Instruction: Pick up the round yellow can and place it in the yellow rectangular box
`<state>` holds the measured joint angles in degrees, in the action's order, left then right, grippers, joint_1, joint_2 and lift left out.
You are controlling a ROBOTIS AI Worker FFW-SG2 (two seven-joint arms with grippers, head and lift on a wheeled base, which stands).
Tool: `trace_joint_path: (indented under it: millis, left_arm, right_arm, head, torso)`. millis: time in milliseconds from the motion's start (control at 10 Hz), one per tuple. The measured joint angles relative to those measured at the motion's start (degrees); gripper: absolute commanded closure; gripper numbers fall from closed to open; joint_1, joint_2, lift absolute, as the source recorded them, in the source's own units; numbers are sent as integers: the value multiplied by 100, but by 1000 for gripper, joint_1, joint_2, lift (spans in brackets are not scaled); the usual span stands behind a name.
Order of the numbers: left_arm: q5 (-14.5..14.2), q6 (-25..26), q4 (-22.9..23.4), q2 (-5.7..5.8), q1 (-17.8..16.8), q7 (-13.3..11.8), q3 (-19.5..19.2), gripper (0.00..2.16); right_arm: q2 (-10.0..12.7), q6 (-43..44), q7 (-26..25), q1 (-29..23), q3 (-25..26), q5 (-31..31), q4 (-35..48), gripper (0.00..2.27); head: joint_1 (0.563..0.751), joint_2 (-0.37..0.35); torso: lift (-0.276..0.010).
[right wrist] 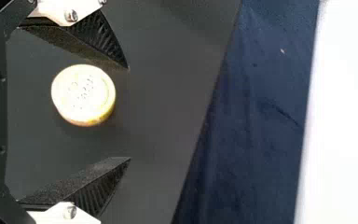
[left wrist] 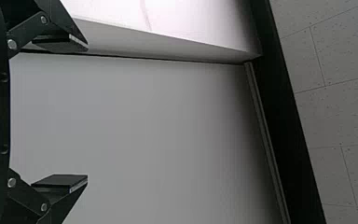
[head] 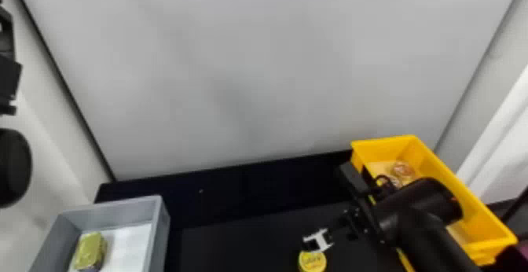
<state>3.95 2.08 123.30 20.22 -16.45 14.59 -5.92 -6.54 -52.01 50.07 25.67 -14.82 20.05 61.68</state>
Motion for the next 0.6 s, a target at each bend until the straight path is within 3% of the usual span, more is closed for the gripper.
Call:
trace_joint_path:
  millis: [600]
  left_arm:
    - [-39,-62,1,1,39,0,-22,265]
  right_arm:
    - [-56,-22,71,-5,-510,-95,-147,108]
  head:
    - [620,20]
  torso:
    - [0]
